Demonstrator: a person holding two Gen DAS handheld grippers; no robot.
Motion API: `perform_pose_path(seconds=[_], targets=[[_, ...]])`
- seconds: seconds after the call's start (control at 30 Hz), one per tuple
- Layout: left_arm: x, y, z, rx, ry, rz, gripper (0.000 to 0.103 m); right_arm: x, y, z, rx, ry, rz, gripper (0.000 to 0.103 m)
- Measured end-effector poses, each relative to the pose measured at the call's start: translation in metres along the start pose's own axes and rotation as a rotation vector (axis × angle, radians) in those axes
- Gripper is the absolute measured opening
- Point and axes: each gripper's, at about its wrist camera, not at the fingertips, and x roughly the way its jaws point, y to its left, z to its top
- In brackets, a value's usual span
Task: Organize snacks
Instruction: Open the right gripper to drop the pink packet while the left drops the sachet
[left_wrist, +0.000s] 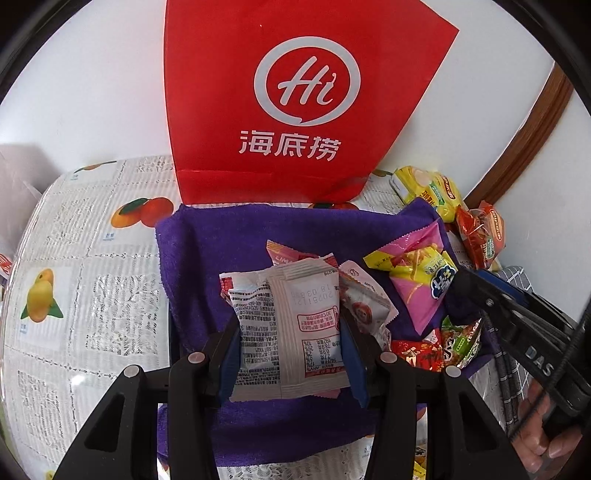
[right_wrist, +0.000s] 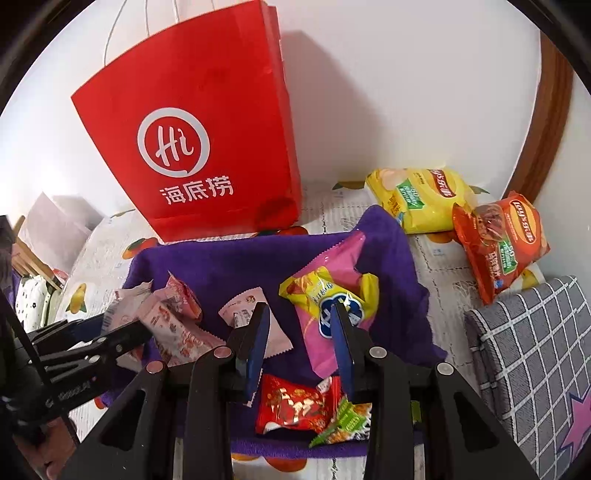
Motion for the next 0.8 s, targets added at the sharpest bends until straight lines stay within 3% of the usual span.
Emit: perform_pose_path(seconds=[0.3,0.43,0.57,0.8], targets=[[0.006,-0.001,-0.001,-0.016,0.023,-0.045,0.048,-0.019,-0.009,-0.022,0.014,0.010,0.012,0.039],[0.004,-0.003,0.000,-0.014,0.030,-0.055,0.050,-0.030,-0.004,-0.035,-0.022,-0.003,0.019,0.047],[-0.004,-0.005,0.001,-0.015,0.015,-0.055,0.063,-0.034,0.000,-0.046,-0.037,0.015,0.022,0.047],[-0.026,-0.011,0.002,0.008,-0.038,-0.045,0.067,-0.041,0.000,-0.068,-0.032,0.061,0.047,0.051]])
